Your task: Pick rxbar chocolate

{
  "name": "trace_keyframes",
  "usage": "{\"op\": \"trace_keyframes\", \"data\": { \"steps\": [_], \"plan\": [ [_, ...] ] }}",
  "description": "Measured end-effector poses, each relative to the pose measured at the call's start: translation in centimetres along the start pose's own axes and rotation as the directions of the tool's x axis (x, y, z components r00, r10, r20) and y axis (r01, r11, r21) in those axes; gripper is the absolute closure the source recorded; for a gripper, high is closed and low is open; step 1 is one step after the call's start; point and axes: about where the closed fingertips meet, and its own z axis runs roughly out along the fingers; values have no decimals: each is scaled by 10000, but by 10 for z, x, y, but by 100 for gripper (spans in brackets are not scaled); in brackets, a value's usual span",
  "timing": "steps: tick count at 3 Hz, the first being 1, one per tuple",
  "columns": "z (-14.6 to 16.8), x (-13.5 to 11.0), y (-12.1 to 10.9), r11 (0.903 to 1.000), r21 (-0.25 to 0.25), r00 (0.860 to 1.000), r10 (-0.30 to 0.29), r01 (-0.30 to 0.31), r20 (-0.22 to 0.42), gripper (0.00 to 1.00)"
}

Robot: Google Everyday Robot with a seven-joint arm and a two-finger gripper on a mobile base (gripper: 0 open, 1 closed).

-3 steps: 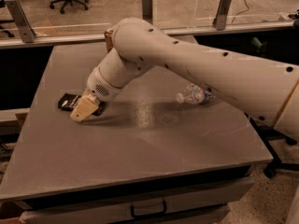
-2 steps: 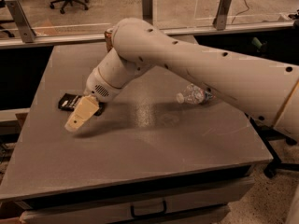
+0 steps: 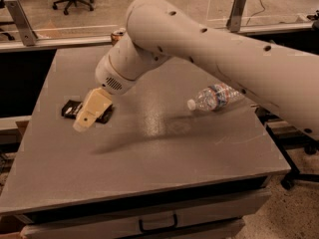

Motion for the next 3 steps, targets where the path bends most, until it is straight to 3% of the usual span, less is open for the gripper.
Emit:
{"op": "trace_keyframes", "data": {
  "steps": [1, 3],
  "plan": [
    [-5, 3, -8, 9998, 134, 9998, -158, 156, 120, 0],
    [14, 20, -27, 10000, 29, 9999, 78, -78, 150, 0]
  ]
}}
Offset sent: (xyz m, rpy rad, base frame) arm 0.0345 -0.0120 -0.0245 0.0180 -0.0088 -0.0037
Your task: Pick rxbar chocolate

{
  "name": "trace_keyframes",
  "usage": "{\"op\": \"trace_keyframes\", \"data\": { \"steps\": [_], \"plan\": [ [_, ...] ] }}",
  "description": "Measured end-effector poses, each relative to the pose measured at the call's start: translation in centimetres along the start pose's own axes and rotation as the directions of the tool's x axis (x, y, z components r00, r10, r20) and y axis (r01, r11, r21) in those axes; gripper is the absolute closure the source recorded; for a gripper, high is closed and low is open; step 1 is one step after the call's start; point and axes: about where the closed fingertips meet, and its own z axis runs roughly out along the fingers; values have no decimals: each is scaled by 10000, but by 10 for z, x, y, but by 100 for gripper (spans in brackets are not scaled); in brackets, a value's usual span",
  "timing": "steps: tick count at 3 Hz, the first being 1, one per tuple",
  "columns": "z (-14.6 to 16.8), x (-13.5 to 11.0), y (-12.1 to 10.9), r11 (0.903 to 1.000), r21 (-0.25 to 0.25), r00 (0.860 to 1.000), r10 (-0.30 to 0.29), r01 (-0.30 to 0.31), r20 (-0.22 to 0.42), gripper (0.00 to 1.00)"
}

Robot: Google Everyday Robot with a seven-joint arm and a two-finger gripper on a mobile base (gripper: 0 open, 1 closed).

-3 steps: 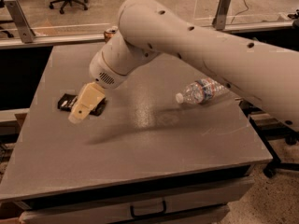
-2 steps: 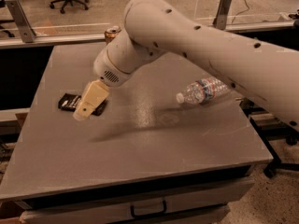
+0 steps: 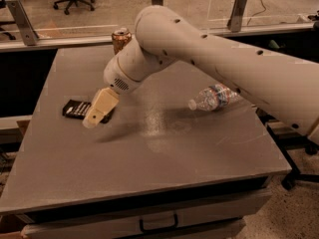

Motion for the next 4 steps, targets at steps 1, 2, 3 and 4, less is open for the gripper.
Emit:
{"op": "trace_keyframes", "data": {
  "steps": [1, 2, 3, 4],
  "plan": [
    [10, 6, -5, 9996, -98, 9997, 249, -249, -2, 0],
    [21, 11, -4, 9985, -250, 9989, 478, -477, 20, 17],
    [30, 14, -2, 9970, -328, 9975, 704, -703, 32, 40],
    [34, 16, 0, 9954, -337, 9960, 894, -892, 33, 63]
  ]
}}
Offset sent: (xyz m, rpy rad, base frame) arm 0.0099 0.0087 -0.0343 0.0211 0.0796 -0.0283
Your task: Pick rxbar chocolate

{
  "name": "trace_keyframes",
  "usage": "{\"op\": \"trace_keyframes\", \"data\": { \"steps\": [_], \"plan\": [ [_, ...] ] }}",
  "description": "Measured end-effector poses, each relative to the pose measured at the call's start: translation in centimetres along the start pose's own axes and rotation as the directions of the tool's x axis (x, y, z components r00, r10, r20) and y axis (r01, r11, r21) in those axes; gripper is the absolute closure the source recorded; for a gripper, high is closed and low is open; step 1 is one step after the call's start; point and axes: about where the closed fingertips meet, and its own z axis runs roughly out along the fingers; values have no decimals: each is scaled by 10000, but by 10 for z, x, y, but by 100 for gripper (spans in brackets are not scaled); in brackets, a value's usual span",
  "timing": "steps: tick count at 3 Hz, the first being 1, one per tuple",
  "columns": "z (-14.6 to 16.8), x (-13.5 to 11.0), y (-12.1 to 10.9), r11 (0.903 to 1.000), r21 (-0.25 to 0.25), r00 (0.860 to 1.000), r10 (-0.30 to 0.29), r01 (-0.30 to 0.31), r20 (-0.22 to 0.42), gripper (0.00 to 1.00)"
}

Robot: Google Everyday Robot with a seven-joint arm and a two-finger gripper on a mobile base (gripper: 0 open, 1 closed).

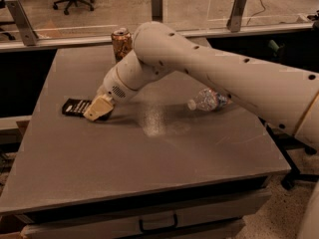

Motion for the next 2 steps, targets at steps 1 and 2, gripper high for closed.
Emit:
{"op": "trace_keyframes", "data": {
  "steps": [1, 2],
  "plan": [
    [-3, -3, 0, 10000, -1, 10000, 0, 0, 0, 87],
    [-4, -4, 0, 10000, 1, 10000, -2, 2, 0, 100]
  ]
}}
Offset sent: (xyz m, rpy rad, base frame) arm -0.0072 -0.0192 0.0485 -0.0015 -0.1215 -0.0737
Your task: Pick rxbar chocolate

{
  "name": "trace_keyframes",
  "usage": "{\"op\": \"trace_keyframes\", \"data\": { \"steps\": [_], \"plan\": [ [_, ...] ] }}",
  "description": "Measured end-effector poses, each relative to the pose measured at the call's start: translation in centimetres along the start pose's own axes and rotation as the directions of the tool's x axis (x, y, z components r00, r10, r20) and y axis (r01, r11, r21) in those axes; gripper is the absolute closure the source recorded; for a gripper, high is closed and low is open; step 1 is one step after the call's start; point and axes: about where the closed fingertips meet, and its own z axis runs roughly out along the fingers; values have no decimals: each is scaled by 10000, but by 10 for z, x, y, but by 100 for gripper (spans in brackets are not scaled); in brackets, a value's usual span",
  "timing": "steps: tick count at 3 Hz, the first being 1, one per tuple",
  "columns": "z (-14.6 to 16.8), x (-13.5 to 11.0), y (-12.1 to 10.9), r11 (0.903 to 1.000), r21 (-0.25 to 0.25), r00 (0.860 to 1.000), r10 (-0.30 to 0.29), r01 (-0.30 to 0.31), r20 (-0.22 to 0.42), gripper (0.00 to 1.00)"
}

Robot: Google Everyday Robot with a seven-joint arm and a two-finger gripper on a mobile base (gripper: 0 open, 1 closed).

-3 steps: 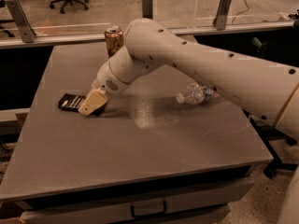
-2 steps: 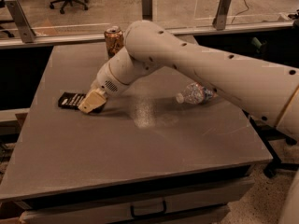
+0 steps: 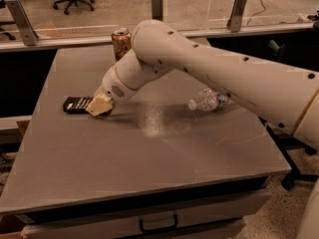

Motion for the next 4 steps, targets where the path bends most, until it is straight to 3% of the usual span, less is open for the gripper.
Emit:
{"op": "trace_keyframes", "data": {
  "steps": [1, 2, 3, 4],
  "plan": [
    [-36, -28, 11, 9939, 785, 9966, -795, 775, 233, 100],
    [-89, -73, 37, 9663, 1728, 9763, -2052, 1909, 691, 100],
    [-131, -91, 43, 9473, 2106, 9507, -2744, 2414, 1446, 100],
    [-171, -81, 26, 9495, 2123, 9243, -2823, 2311, 2567, 100]
  ]
}}
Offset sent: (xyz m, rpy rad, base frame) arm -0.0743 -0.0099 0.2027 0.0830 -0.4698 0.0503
